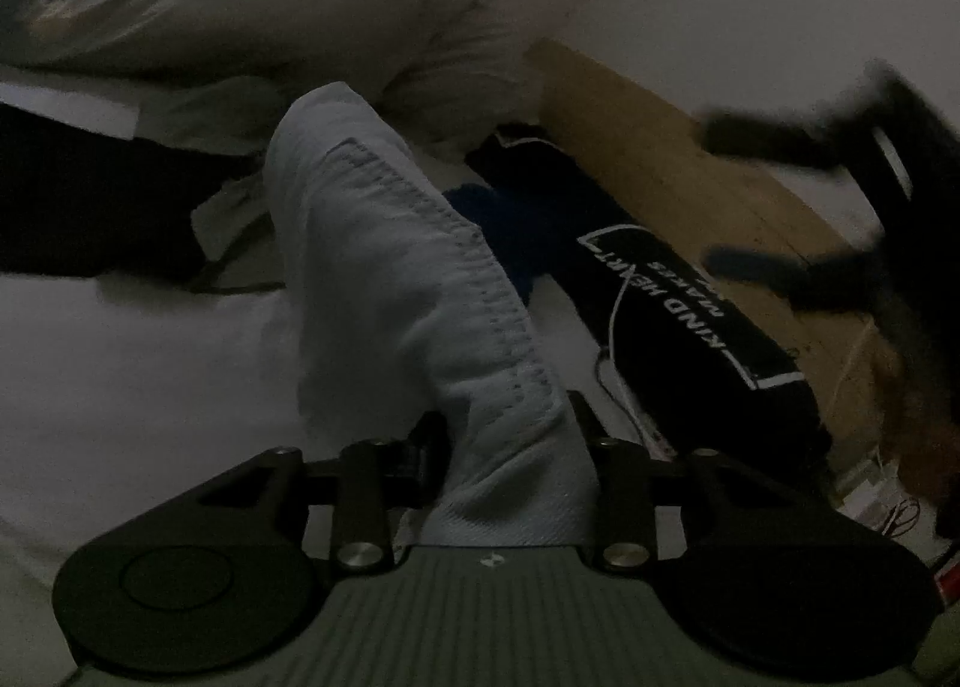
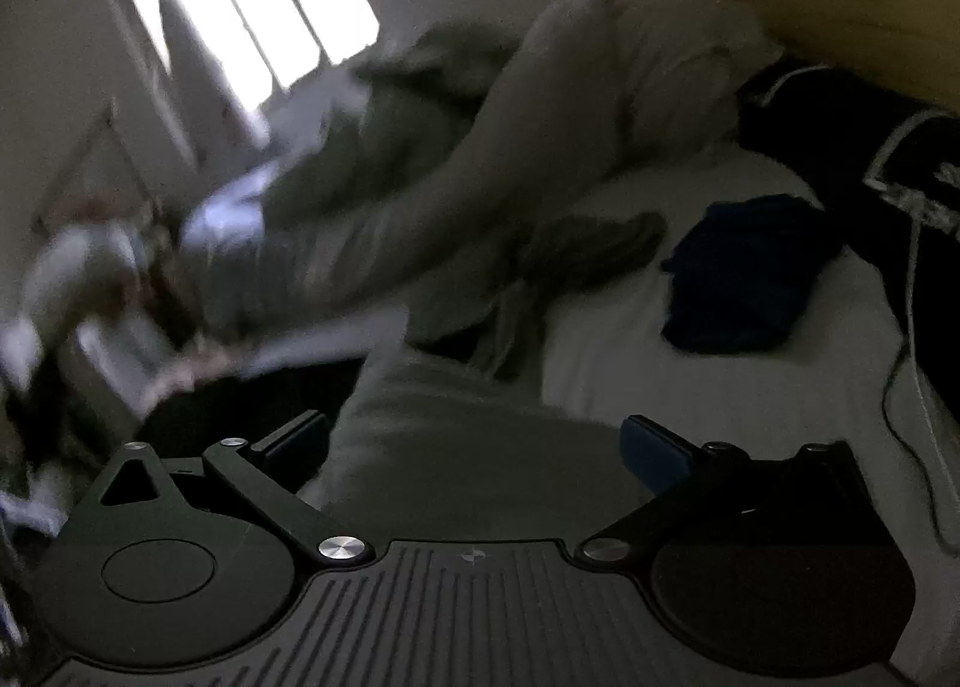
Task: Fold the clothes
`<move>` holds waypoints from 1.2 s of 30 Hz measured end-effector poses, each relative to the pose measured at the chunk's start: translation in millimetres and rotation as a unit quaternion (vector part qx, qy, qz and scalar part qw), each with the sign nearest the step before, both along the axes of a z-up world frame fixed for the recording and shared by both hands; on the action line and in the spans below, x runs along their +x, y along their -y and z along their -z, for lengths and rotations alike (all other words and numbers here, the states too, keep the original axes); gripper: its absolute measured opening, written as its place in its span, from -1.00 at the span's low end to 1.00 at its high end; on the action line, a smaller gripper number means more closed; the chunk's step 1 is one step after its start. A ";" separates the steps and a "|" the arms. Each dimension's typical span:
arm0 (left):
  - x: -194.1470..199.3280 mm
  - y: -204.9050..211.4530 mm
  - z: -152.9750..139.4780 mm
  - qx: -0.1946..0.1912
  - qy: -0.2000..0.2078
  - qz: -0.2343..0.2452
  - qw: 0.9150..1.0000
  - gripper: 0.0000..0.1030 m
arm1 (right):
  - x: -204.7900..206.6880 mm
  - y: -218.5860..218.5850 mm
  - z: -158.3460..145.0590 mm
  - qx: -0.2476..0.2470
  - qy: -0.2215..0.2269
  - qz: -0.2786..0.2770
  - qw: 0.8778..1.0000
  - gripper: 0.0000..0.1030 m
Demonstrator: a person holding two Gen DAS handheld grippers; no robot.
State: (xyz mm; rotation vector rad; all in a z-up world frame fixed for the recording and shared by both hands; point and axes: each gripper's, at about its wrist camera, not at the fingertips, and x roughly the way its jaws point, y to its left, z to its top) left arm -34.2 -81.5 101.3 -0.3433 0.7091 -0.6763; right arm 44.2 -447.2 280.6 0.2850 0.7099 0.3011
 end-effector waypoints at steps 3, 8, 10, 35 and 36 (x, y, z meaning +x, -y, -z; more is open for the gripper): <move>-7.9 6.7 -0.7 0.005 0.013 0.007 1.000 -0.27 | 26.2 -30.6 -18.1 -0.063 -0.037 -0.016 0.997 1.00; -16.9 27.7 -3.8 0.008 0.036 0.025 0.999 -0.26 | 50.7 -70.7 -28.8 -0.131 -0.093 -0.020 0.987 1.00; -19.5 30.9 -5.1 0.007 0.041 0.030 0.999 -0.26 | 52.1 -90.4 -29.9 -0.159 -0.105 -0.032 0.981 1.00; -54.7 30.0 -1.8 0.040 0.064 0.072 0.995 0.23 | 61.5 -69.5 34.1 -0.156 -0.209 0.022 0.965 -0.21; -59.3 30.8 -1.7 0.046 0.060 0.076 0.994 0.32 | 56.5 -68.7 32.3 -0.148 -0.203 0.024 0.968 -0.21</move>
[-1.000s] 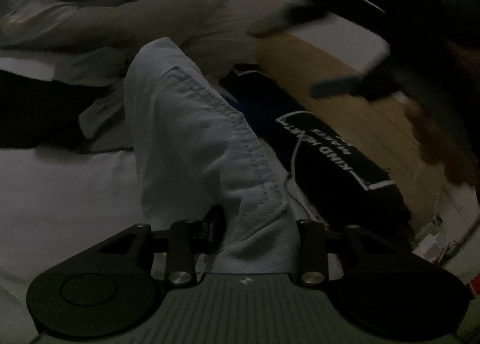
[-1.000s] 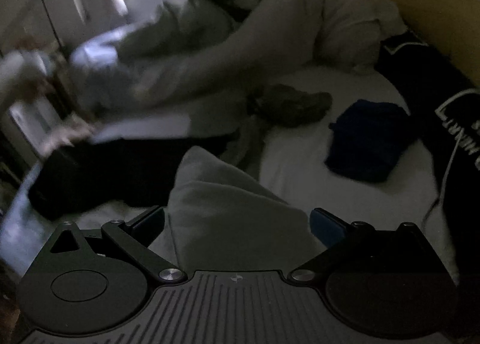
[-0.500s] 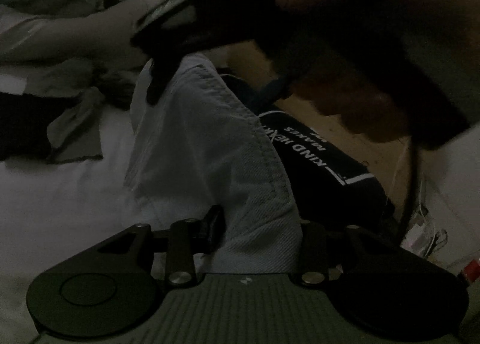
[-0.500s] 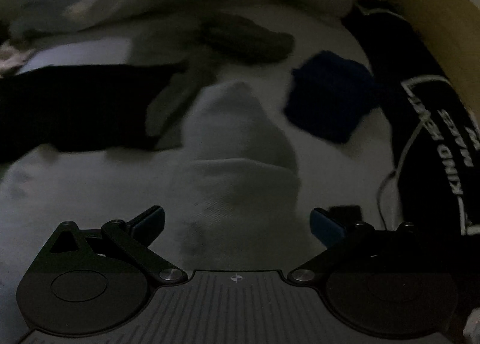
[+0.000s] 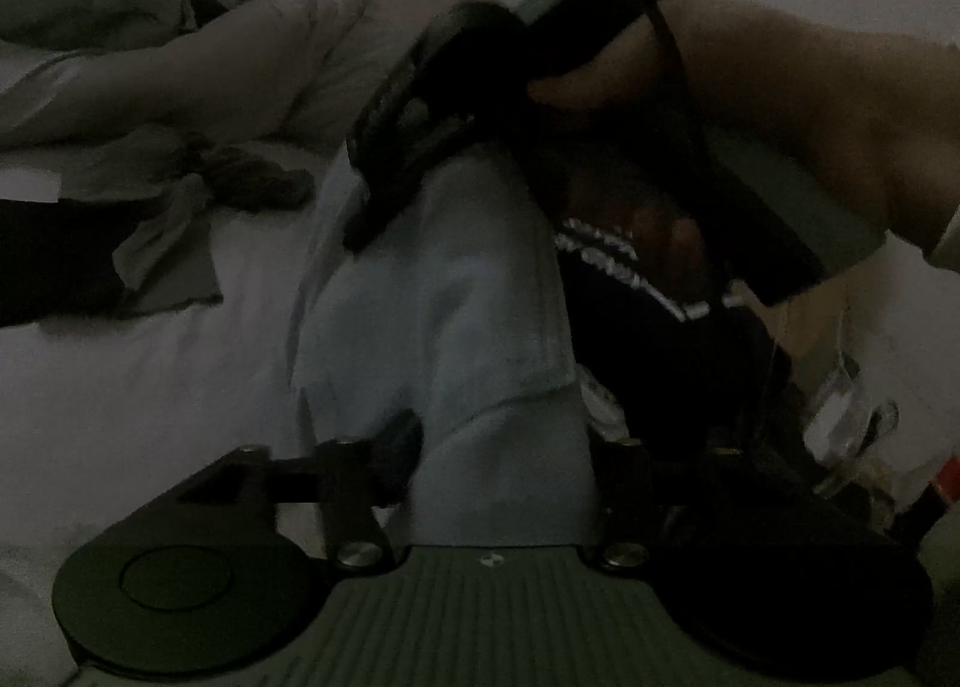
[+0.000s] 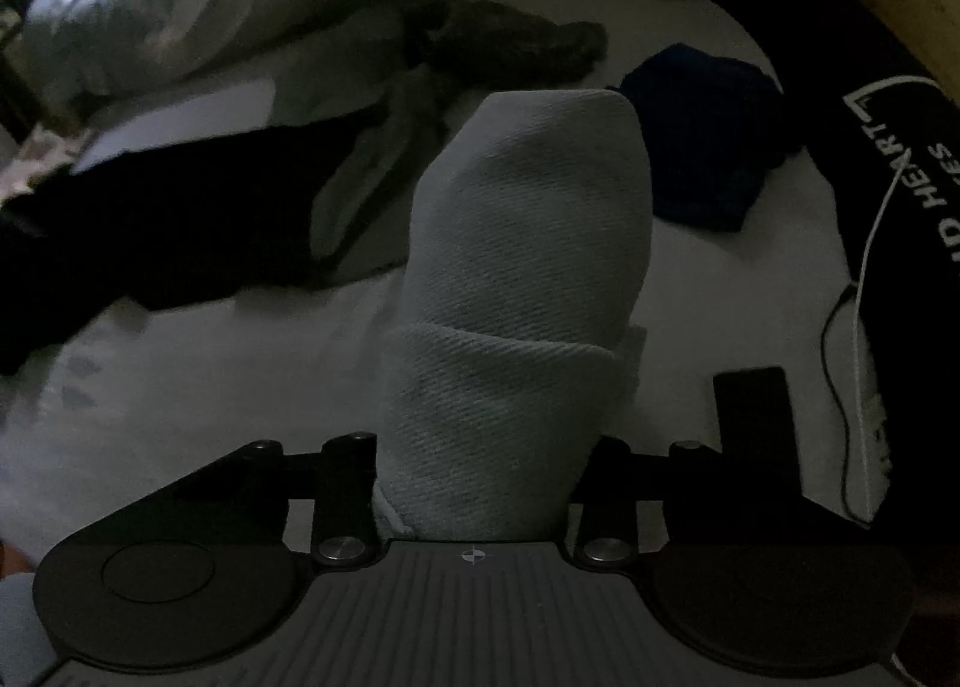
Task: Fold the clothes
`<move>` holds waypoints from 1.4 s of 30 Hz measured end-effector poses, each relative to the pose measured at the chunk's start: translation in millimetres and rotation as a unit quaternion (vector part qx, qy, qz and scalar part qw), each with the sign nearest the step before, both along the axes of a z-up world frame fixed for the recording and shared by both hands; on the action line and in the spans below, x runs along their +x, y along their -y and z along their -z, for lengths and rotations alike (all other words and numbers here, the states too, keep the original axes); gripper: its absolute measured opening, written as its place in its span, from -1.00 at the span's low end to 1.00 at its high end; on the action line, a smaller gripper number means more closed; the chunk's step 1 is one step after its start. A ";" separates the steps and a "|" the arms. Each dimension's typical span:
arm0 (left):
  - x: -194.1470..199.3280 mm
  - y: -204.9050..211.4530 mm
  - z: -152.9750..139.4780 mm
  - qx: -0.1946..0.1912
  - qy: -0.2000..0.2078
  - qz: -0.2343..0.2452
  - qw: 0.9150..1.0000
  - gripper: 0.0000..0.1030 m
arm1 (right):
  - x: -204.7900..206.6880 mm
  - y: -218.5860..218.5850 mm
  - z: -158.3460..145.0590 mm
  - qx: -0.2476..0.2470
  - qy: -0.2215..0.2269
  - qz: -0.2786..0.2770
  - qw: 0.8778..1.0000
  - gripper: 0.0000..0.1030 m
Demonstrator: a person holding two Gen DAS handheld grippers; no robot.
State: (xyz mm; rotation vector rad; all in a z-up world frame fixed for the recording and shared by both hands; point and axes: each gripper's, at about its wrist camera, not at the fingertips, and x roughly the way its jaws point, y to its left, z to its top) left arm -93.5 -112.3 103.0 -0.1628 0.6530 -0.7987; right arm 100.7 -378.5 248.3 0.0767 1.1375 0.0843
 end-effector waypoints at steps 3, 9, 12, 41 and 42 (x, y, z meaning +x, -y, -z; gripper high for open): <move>-14.5 6.0 2.4 0.028 0.003 0.009 1.000 0.33 | -17.2 7.3 -7.3 0.029 0.017 0.015 0.999 -0.22; -21.8 5.6 -2.4 0.053 0.023 0.038 0.998 -0.25 | -50.0 39.5 -22.0 0.105 0.057 0.047 0.992 -0.24; -24.7 -0.4 -14.1 0.065 0.042 0.050 0.996 -0.32 | -67.6 64.1 -27.4 0.143 0.084 0.068 0.984 -0.27; 188.7 34.2 -126.3 0.043 0.193 -0.078 0.977 -0.36 | 160.0 81.2 -170.0 0.204 0.259 -0.058 0.942 -0.31; 202.1 42.4 -122.2 0.048 0.192 -0.079 0.977 -0.36 | 174.6 88.6 -166.3 0.204 0.262 -0.055 0.942 -0.31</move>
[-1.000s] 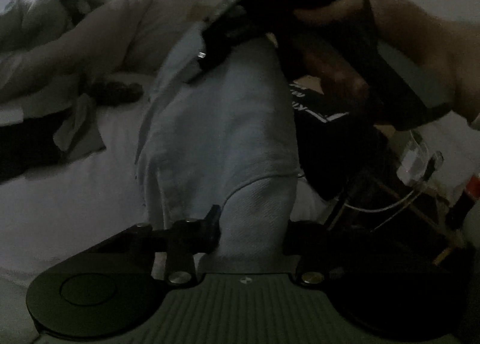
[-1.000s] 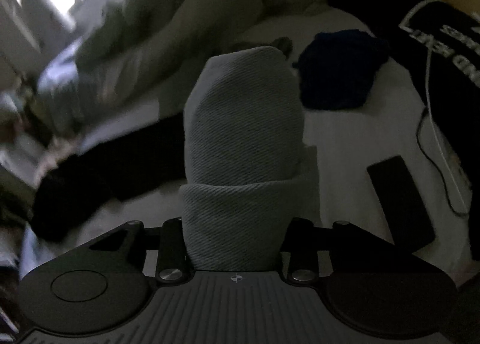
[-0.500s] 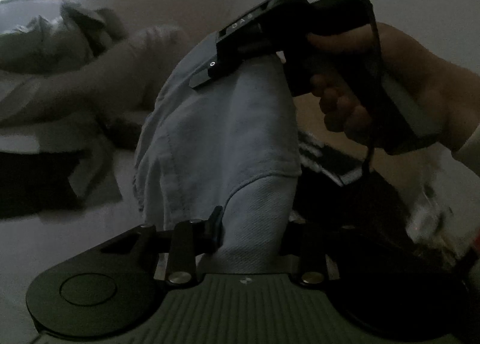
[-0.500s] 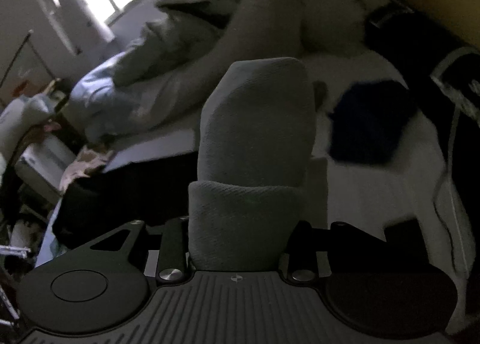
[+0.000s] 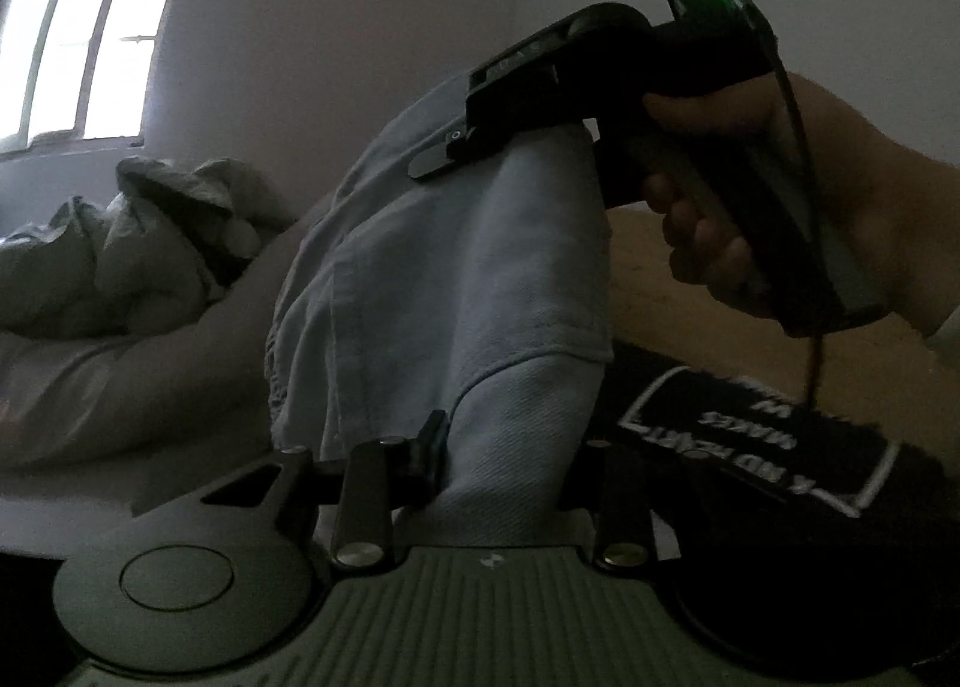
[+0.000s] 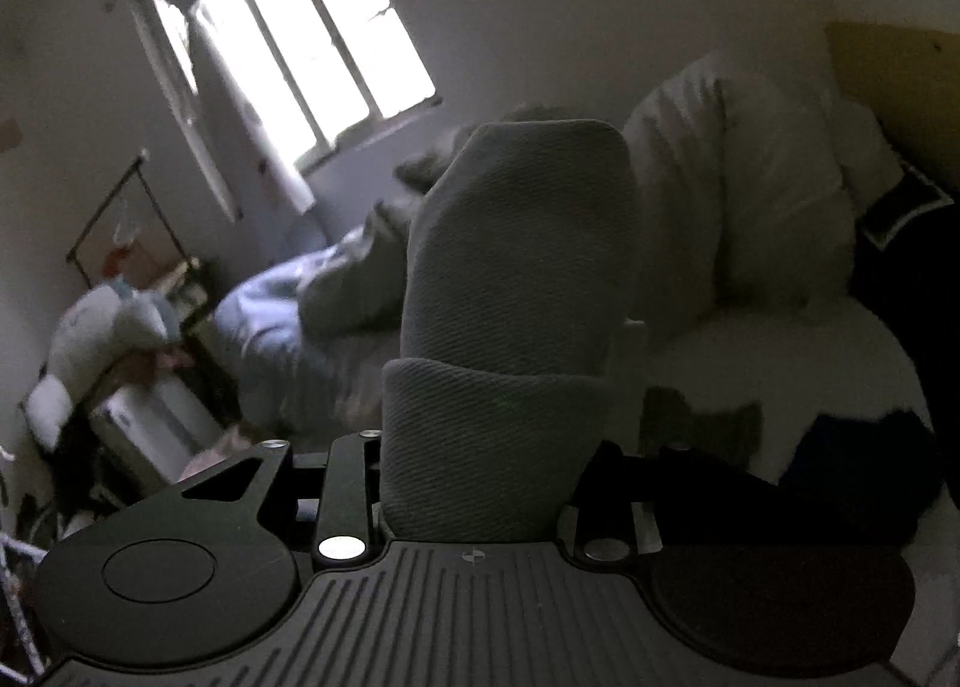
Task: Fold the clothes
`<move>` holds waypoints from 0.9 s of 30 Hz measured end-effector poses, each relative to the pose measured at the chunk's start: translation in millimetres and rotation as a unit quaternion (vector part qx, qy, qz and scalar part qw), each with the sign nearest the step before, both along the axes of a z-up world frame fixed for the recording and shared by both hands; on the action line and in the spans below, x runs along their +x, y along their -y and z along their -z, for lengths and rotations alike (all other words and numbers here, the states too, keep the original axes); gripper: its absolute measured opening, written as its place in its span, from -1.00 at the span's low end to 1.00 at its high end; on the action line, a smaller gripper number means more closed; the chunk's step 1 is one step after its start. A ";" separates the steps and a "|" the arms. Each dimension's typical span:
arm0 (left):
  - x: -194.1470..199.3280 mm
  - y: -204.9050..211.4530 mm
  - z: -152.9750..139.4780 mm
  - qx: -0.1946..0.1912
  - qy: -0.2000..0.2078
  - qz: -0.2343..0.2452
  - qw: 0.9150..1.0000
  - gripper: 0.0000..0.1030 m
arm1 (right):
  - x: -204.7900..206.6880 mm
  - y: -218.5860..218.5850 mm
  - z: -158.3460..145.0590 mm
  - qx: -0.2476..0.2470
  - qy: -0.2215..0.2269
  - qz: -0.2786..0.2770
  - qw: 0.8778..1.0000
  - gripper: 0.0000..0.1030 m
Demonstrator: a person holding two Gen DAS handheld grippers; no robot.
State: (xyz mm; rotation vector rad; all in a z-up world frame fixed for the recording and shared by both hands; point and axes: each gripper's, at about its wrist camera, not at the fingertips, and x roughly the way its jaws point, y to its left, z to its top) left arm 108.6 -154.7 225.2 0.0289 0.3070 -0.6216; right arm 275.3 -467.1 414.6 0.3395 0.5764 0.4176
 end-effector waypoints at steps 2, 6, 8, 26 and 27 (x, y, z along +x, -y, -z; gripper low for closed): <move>25.2 16.2 14.2 0.007 -0.006 -0.002 1.000 -0.37 | 28.7 13.5 12.7 -0.002 -0.003 0.003 1.000 -0.31; 69.1 49.1 53.9 0.019 -0.039 -0.004 0.999 -0.38 | 87.6 39.8 60.5 -0.006 -0.042 0.014 0.999 -0.31; 84.1 69.5 72.7 0.027 -0.055 -0.004 0.998 -0.38 | 115.2 59.3 90.2 -0.001 -0.067 0.025 0.997 -0.31; 102.0 282.9 171.4 0.066 -0.101 0.048 0.992 -0.24 | 155.7 303.1 259.1 0.091 -0.144 0.185 0.968 0.10; 100.4 286.4 172.9 0.068 -0.101 0.050 0.991 -0.15 | 151.9 310.9 260.8 0.090 -0.138 0.192 0.967 0.17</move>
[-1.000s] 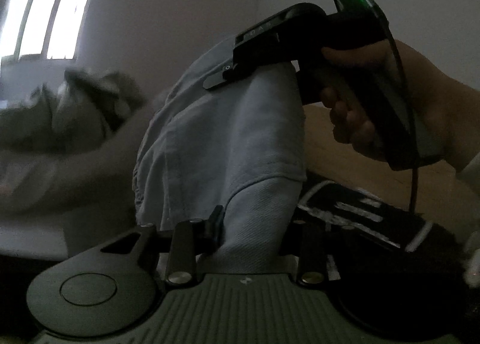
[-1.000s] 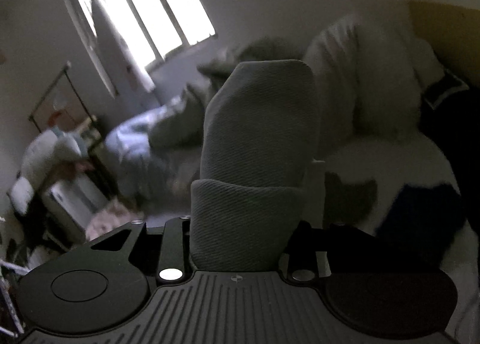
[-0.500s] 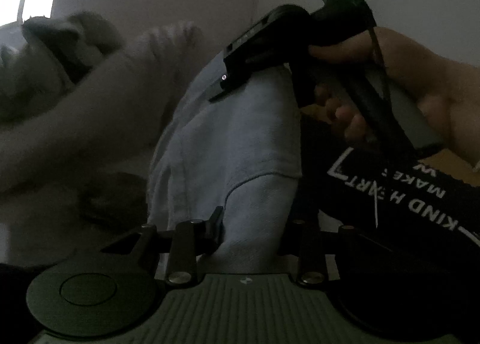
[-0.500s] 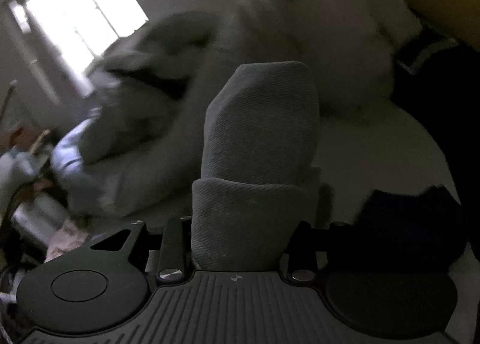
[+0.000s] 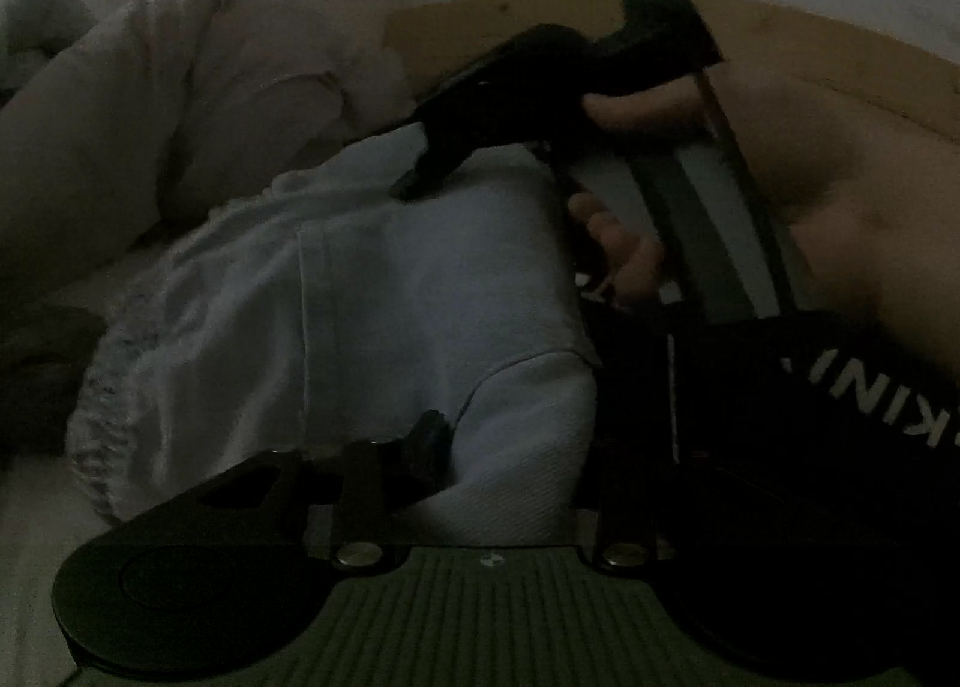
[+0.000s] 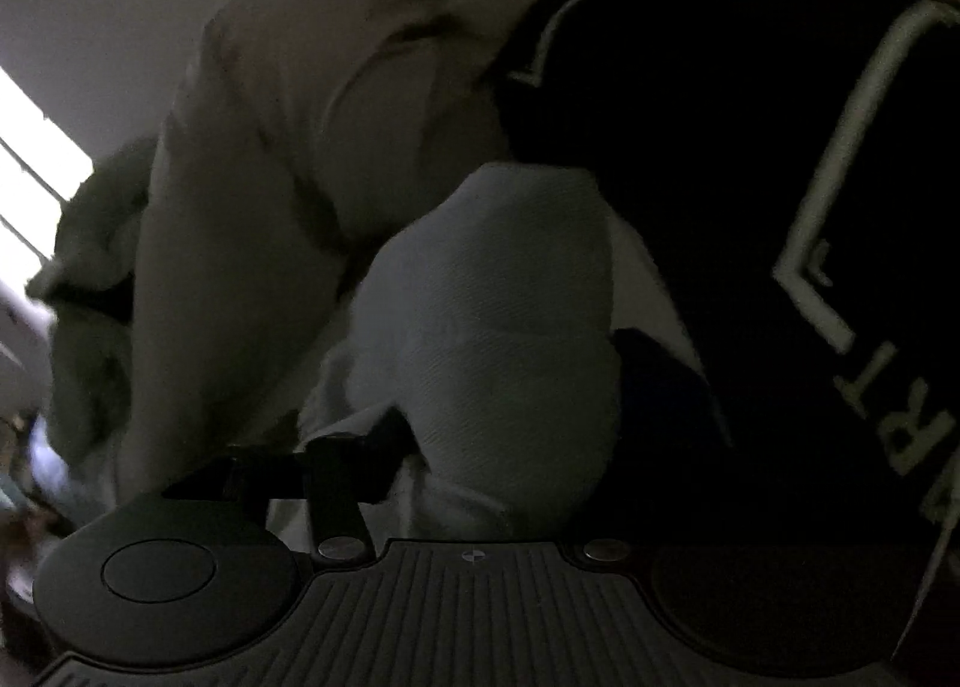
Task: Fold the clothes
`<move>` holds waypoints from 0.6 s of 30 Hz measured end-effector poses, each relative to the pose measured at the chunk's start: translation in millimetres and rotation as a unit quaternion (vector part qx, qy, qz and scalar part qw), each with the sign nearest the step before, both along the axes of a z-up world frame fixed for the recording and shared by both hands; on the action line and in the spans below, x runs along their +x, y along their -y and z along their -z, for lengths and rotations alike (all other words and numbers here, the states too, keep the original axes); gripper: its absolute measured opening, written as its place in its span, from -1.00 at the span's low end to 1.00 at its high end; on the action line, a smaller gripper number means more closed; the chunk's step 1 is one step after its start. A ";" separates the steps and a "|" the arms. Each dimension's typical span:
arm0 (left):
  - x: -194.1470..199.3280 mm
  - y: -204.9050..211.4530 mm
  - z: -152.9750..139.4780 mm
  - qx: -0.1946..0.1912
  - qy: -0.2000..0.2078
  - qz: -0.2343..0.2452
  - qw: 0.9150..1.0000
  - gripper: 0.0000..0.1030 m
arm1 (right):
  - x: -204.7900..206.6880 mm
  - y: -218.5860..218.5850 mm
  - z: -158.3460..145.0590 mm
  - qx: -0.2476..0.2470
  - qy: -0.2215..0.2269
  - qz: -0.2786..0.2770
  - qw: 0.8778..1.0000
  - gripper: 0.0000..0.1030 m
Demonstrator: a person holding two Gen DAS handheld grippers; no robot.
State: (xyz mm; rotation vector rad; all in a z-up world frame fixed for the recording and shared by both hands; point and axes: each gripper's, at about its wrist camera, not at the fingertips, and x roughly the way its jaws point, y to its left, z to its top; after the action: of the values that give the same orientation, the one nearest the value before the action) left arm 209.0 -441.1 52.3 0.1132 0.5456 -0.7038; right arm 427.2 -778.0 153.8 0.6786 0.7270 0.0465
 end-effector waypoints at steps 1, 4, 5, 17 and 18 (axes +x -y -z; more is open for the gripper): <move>-1.4 2.3 0.5 0.002 0.001 0.004 1.000 -0.02 | -4.9 4.9 -0.8 -0.007 0.003 0.009 1.000 0.25; -1.6 5.8 1.7 0.000 -0.003 0.013 1.000 0.13 | -24.0 16.9 -13.6 -0.036 0.030 0.042 0.998 0.72; -1.0 5.0 1.9 -0.001 -0.007 0.015 1.000 0.15 | -31.2 19.8 -21.5 -0.046 0.047 0.051 0.996 0.79; -52.3 -55.5 -77.1 -0.114 0.013 0.069 0.991 0.77 | -166.3 -10.0 -116.4 -0.149 0.152 0.125 0.969 1.00; -59.6 -70.5 -88.5 -0.123 0.017 0.065 0.990 0.78 | -185.2 -13.1 -126.4 -0.151 0.159 0.128 0.967 1.00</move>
State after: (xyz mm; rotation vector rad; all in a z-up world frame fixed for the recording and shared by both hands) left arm 149.4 -370.7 140.8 -0.0697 0.4171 -0.8884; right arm 242.0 -764.8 280.2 0.4528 0.3224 -0.1862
